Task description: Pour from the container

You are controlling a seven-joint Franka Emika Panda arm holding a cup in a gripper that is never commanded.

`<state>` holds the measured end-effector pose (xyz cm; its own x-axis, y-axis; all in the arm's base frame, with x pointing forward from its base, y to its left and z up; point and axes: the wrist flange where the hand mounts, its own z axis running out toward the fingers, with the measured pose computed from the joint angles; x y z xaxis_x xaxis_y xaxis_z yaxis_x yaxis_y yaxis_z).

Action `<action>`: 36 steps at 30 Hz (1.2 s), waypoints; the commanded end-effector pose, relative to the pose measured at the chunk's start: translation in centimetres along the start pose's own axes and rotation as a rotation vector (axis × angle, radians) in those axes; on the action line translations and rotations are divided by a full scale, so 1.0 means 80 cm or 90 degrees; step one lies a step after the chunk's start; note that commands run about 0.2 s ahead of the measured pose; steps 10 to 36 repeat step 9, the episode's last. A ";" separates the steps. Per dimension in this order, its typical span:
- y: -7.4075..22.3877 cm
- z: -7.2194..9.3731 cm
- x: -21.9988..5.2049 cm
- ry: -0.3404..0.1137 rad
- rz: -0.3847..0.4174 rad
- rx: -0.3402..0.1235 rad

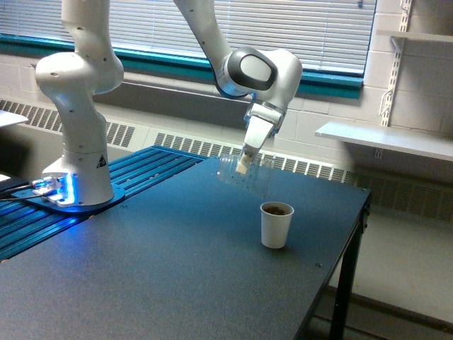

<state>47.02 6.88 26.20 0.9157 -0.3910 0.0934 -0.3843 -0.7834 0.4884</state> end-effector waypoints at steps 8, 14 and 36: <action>0.000 0.002 -0.003 -0.002 0.006 0.013; 0.000 0.002 -0.003 -0.001 0.008 0.015; 0.000 0.002 -0.003 -0.001 0.008 0.015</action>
